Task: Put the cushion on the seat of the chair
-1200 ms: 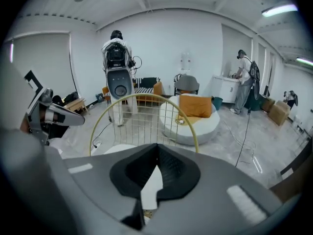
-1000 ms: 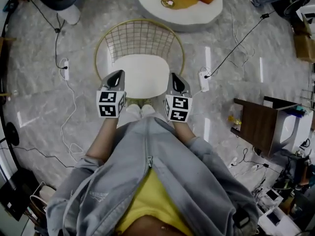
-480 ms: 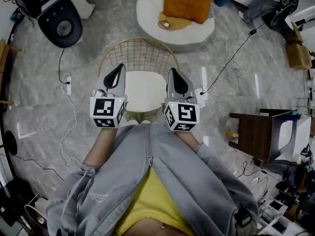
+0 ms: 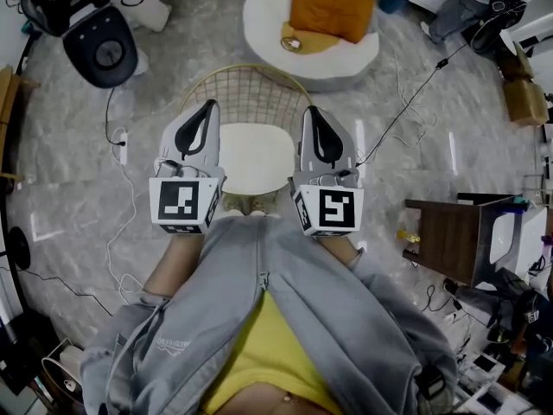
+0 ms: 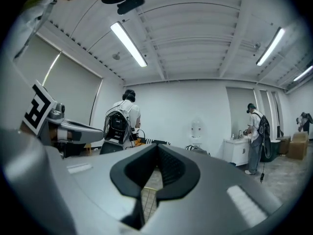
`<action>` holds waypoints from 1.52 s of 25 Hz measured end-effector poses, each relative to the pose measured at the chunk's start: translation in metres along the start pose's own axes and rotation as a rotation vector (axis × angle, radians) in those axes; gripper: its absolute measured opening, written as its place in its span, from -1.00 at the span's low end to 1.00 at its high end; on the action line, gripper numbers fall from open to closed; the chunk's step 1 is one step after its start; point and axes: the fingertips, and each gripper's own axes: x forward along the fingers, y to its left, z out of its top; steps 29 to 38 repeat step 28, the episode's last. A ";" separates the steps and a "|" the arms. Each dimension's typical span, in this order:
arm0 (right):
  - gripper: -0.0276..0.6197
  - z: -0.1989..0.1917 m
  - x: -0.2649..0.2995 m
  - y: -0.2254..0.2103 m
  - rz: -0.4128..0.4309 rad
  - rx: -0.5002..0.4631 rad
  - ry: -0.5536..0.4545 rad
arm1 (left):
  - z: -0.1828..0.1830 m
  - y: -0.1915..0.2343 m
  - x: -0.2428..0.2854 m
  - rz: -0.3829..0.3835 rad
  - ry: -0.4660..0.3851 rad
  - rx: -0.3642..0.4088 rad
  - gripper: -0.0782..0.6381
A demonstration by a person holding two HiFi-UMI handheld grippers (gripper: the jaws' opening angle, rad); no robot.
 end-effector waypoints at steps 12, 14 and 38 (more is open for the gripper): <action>-0.92 -0.004 0.000 0.000 0.009 0.018 0.019 | 0.002 -0.003 0.003 -0.013 -0.006 -0.006 -0.76; -0.92 -0.005 0.000 -0.001 0.011 0.023 0.020 | 0.002 -0.004 0.004 -0.013 -0.003 -0.012 -0.76; -0.92 -0.017 0.009 -0.011 0.004 0.039 0.043 | -0.006 -0.004 0.018 -0.018 0.014 -0.020 -0.76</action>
